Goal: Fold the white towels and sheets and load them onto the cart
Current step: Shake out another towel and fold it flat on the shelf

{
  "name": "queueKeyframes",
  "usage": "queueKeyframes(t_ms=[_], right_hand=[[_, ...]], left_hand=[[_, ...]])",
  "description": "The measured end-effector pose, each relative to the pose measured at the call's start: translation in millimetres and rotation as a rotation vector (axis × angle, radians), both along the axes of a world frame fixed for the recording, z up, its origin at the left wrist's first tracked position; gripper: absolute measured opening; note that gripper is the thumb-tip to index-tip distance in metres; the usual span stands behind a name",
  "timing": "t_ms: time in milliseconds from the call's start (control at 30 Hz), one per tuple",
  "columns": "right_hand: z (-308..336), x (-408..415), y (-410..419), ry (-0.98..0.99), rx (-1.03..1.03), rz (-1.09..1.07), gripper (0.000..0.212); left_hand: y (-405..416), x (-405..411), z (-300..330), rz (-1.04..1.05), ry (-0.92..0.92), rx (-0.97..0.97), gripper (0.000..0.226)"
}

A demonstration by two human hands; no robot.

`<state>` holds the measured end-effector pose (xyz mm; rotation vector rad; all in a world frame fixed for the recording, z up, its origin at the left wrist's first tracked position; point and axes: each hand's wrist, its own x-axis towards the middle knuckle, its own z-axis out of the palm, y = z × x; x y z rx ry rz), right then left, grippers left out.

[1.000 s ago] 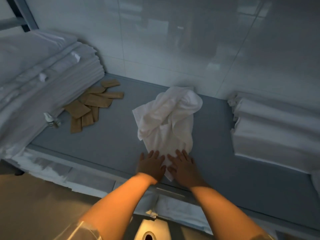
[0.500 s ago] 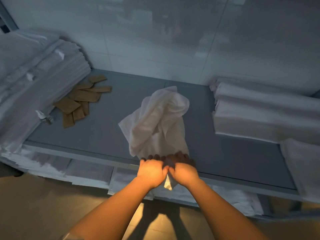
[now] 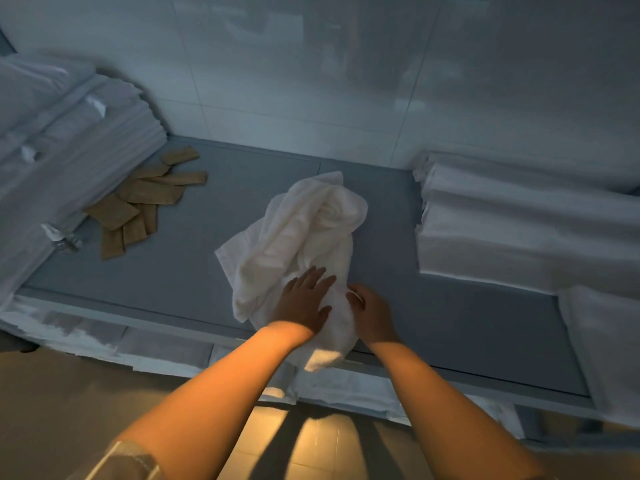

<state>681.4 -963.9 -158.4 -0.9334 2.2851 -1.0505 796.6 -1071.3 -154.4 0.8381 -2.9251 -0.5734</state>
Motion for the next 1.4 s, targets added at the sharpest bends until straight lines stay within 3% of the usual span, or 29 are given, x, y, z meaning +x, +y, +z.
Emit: queueKeyframes(t_ms=[133, 233, 433, 500, 600, 700, 900, 1067, 1400], right_hand=[[30, 1, 4, -0.017, -0.067, 0.026, 0.025], [56, -2, 13, 0.025, -0.048, 0.066, 0.025], [107, -7, 41, 0.136, 0.028, 0.111, 0.02], [120, -5, 48, 0.156, 0.0, 0.029, 0.019], [135, 5, 56, 0.169, -0.047, -0.131, 0.018], [149, 23, 64, 0.142, -0.168, -0.206, 0.018], [180, 36, 90, 0.524, -0.072, -0.197, 0.024], [195, 25, 115, 0.654, -0.057, -0.264, 0.018], [202, -5, 157, 0.619, -0.049, -0.366, 0.021]], left_hand=[[6, -12, 26, -0.055, 0.181, 0.04, 0.04], [9, -15, 53, -0.058, 0.202, 0.029, 0.022], [13, -5, 93, -0.046, 0.177, 0.087, 0.03], [17, 2, 108, -0.072, 0.178, 0.031, 0.032], [22, 15, 126, -0.115, 0.331, -0.059, 0.027], [23, 31, 135, -0.119, 0.283, -0.041, 0.025], [10, 65, 141, -0.083, 0.251, -0.214, 0.017], [-7, 92, 155, 0.008, 0.231, -0.318, 0.017], [-8, 124, 171, 0.264, 0.341, -0.205, 0.027]])
